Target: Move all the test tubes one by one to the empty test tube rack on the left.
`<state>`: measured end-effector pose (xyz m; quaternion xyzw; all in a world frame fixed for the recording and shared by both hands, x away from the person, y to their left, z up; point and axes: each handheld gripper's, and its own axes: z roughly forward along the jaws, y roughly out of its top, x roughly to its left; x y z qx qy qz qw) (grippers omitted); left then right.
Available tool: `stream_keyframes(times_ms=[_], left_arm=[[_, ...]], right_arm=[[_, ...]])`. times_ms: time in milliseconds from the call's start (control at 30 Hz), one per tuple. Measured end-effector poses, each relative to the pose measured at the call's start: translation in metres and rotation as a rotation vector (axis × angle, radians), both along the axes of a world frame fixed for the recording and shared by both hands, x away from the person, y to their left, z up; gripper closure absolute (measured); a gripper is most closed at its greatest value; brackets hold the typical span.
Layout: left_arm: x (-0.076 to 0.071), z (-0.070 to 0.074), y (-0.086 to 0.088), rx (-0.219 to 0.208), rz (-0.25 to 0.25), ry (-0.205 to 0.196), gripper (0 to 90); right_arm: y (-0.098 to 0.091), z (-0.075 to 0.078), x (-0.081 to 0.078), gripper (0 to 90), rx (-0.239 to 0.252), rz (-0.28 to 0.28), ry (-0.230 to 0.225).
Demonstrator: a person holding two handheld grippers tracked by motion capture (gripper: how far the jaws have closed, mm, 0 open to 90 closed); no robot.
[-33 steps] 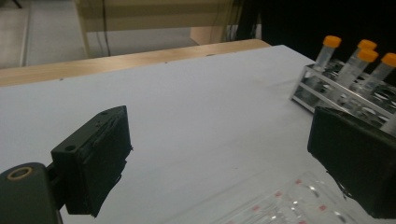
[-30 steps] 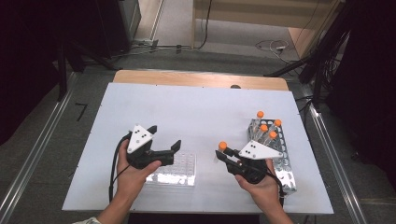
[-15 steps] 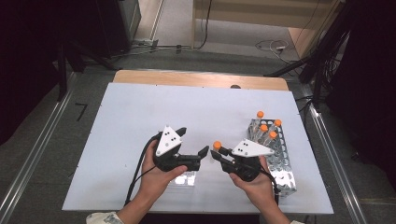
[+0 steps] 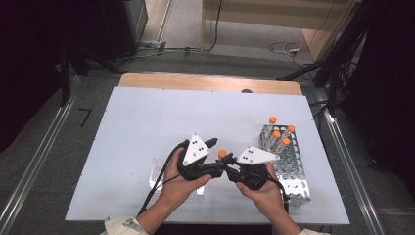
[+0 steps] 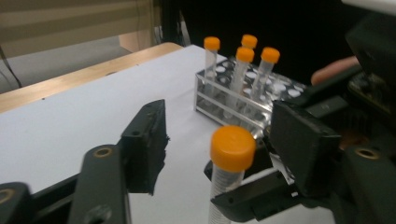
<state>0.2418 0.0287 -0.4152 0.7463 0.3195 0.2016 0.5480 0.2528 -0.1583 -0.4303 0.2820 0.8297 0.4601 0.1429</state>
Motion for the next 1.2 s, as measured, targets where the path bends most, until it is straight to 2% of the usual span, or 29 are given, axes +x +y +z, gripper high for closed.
stream_keyframes(times_ms=[133, 233, 333, 567, 667, 733, 867, 1000, 1100, 1200], left_arm=[[0.0, -0.004, -0.002, 0.014, -0.01, -0.019, 49.2], [-0.001, -0.007, -0.003, -0.001, -0.035, -0.019, 59.7], [-0.002, -0.006, -0.002, -0.012, -0.025, -0.033, 66.7], [-0.004, -0.006, -0.002, -0.016, -0.029, -0.047, 71.3], [-0.003, -0.006, 0.0, -0.036, -0.034, -0.026, 71.5], [-0.003, -0.006, 0.001, -0.029, -0.031, -0.031, 71.6], [-0.001, -0.002, 0.007, -0.063, -0.022, -0.026, 71.8], [0.001, 0.002, 0.013, -0.088, -0.016, -0.016, 71.7], [0.001, 0.009, 0.023, -0.126, -0.012, -0.011, 71.8], [-0.001, 0.015, 0.029, -0.135, 0.0, -0.018, 71.8]], right_arm=[[-0.002, 0.0, 0.001, 71.9, 0.011, -0.003, -0.004], [-0.003, -0.002, -0.001, 71.9, 0.004, -0.007, -0.006], [-0.004, 0.0, -0.001, 71.9, 0.014, -0.008, -0.004], [-0.003, 0.001, -0.003, 71.9, 0.024, -0.007, -0.005], [-0.003, 0.0, -0.003, 71.3, 0.028, -0.006, 0.001], [-0.003, -0.001, -0.003, 65.8, 0.036, -0.001, 0.004], [-0.004, -0.001, -0.002, 48.7, 0.062, -0.002, 0.014], [-0.009, -0.001, -0.001, 30.4, 0.094, -0.048, 0.014], [-0.016, 0.0, 0.0, 24.2, 0.134, -0.077, 0.024], [-0.021, 0.002, 0.0, 21.4, 0.144, -0.097, 0.008]])
